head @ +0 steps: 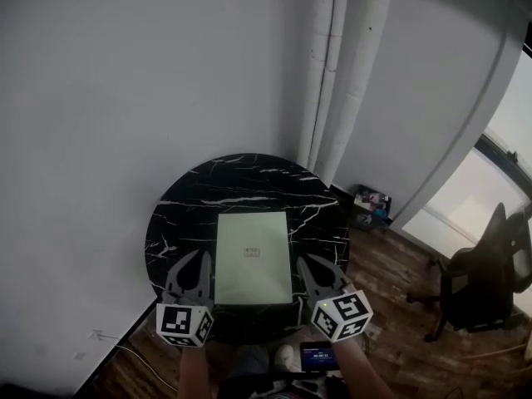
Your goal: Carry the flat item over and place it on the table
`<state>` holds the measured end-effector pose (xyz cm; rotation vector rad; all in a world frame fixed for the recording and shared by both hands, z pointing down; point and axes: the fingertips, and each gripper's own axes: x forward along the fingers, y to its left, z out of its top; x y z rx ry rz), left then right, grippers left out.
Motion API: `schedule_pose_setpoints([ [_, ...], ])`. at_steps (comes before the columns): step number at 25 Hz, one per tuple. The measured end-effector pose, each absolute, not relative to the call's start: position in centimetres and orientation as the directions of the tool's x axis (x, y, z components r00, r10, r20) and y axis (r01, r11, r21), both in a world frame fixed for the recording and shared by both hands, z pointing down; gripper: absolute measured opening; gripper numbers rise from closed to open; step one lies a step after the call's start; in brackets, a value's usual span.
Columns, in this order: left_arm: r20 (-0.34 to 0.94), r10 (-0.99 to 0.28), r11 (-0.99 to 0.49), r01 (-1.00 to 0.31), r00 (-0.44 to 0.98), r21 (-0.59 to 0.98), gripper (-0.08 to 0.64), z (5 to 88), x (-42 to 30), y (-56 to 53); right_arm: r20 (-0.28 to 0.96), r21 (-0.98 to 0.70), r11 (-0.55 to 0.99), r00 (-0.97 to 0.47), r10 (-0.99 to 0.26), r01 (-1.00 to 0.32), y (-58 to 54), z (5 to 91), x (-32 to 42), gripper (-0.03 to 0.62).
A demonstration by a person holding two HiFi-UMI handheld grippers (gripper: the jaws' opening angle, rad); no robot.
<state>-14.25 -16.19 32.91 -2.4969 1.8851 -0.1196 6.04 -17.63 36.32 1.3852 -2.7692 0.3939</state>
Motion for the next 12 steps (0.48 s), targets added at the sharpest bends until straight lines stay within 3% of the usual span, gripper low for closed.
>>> schedule_pose_setpoints([
  [12,0.048,-0.963,-0.266,-0.963,0.265,-0.033,0.011,33.28,-14.70,-15.06,0.095,-0.204,0.543,-0.568,-0.817,-0.815,-17.49,35.81,6.93,0.017],
])
